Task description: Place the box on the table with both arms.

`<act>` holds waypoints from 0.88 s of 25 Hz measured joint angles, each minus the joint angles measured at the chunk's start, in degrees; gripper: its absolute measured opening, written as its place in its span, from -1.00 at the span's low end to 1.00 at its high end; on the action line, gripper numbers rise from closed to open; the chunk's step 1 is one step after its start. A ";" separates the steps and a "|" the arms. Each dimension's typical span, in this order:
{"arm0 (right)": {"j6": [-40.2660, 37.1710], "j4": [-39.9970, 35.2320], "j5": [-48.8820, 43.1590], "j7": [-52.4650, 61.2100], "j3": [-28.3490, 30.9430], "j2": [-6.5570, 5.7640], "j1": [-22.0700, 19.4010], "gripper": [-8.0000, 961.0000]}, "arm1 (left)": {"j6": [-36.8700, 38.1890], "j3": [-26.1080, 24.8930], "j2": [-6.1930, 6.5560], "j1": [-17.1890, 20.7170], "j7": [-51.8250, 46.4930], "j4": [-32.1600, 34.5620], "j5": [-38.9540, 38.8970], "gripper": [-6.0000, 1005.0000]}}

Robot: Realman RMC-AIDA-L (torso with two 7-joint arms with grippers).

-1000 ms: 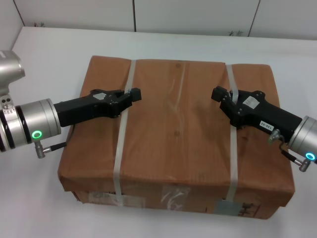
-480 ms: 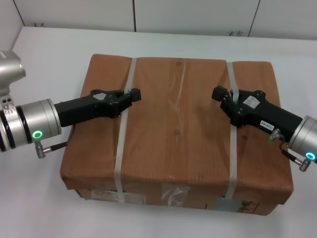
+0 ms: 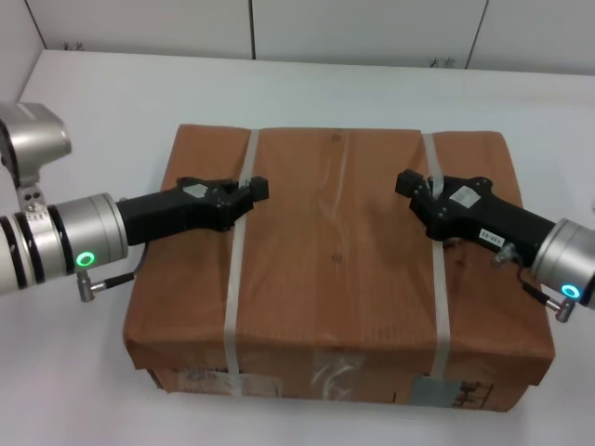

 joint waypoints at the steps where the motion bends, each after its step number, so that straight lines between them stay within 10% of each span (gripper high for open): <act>1: 1.31 0.42 -0.02 0.00 -0.20 0.00 0.28 -0.87 | -0.90 0.01 -0.27 -0.02 0.34 -0.06 0.41 -0.89; 11: 12.68 3.54 -0.74 -0.03 -1.41 0.09 2.43 -0.86 | -11.17 0.04 -3.50 -0.98 3.32 0.04 4.95 -0.89; 22: 18.58 5.35 -1.69 0.25 -2.34 0.10 4.21 -0.85 | -14.96 0.04 -4.37 -1.58 4.48 -0.31 5.72 -0.89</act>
